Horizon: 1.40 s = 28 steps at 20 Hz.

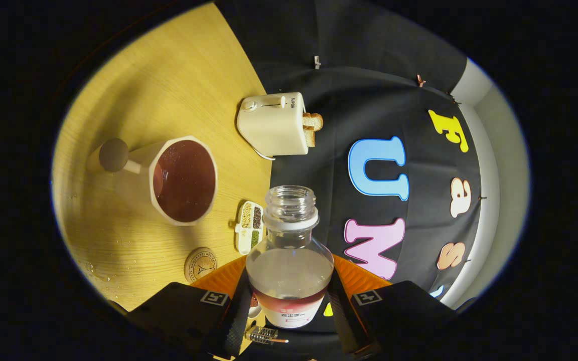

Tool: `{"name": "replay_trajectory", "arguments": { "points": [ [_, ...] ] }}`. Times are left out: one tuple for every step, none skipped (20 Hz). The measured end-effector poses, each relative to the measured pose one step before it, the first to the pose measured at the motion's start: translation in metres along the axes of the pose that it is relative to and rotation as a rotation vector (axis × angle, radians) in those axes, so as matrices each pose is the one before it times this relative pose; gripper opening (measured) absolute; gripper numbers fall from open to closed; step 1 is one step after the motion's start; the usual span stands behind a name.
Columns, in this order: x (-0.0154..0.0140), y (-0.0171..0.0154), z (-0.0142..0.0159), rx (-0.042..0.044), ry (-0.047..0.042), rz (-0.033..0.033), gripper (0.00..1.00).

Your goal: Take the bottle from table, then pour the juice into the cup, finally place the bottle on the coaster

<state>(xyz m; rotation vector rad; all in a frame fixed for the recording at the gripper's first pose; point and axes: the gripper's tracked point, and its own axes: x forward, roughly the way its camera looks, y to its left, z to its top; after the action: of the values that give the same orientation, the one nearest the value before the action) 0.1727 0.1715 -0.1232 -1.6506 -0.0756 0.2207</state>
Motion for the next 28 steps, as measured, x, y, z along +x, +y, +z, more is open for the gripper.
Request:
{"name": "replay_trajectory", "arguments": {
  "points": [
    [0.00496, 0.00372, -0.00076, -0.00739, 0.00001, 0.00369, 0.75],
    [0.00298, 0.00284, -0.00198, -0.00653, 0.00511, 0.0054, 0.74],
    [0.00187, 0.00248, -0.00154, -0.00789, 0.00141, 0.00364, 0.74],
    [0.00001, 0.00049, -0.00056, -0.01342, 0.00012, 0.00215, 0.74],
    [0.00082, 0.00176, -0.00151, -0.01633, 0.00018, 0.00375, 0.74],
    [0.00098, 0.00201, -0.00121, -0.01681, -0.00232, 0.00358, 0.74],
    [0.00328, 0.00145, 0.00025, -0.0175, -0.00113, 0.00938, 0.74],
    [0.00185, 0.00177, -0.00084, -0.01857, 0.00054, 0.00503, 0.74],
    [0.00237, 0.00005, 0.00049, -0.02584, -0.00185, 0.00069, 0.74],
    [0.00011, 0.00035, -0.00073, -0.02129, -0.00438, -0.00143, 0.74],
    [0.0016, 0.00063, 0.00062, -0.01703, -0.0047, 0.00184, 0.74],
    [-0.00004, 0.00095, -0.00108, -0.01367, -0.00236, 0.004, 0.74],
    [0.0018, 0.00193, -0.00032, -0.01553, -0.00223, 0.00441, 0.74],
    [0.00046, 0.00044, -0.00094, -0.01355, -0.00167, 0.00301, 0.74],
    [0.00137, 0.00135, -0.00079, -0.012, -0.00345, 0.00554, 0.74],
    [-0.0002, -0.00006, -0.00074, -0.01246, -0.00314, 0.00214, 0.74],
    [0.00015, -0.00008, -0.00087, -0.01084, -0.00175, 0.00044, 0.74],
    [-0.00031, 0.00034, -0.00142, -0.00667, -0.00224, -0.00089, 0.74],
    [0.00059, -0.00094, 0.00049, -0.00594, -0.00272, -0.00143, 0.74],
    [0.00028, -0.00071, -0.00044, -0.00742, -0.00236, 0.00001, 0.74],
    [0.00223, -0.00107, 0.00048, -0.01071, -0.00376, 0.00355, 0.74],
    [0.00135, 0.00056, 0.00089, -0.01817, -0.00895, 0.00448, 0.74],
    [0.00409, -0.00083, 0.00206, -0.02104, -0.00606, 0.0002, 0.74],
    [0.00028, -0.00058, -0.0004, -0.01276, -0.00746, 0.00215, 0.74],
    [-0.00023, 0.00015, -0.00133, -0.00835, -0.00579, -0.0013, 0.74],
    [-0.00134, -0.00047, -0.00089, -0.00701, -0.00251, -0.00027, 0.74],
    [0.00082, 0.00018, 0.00055, -0.00441, -0.00063, 0.00089, 0.74],
    [-0.0011, 0.0015, -0.0015, 0.00167, 0.00185, 0.00547, 0.74]
  ]
}}
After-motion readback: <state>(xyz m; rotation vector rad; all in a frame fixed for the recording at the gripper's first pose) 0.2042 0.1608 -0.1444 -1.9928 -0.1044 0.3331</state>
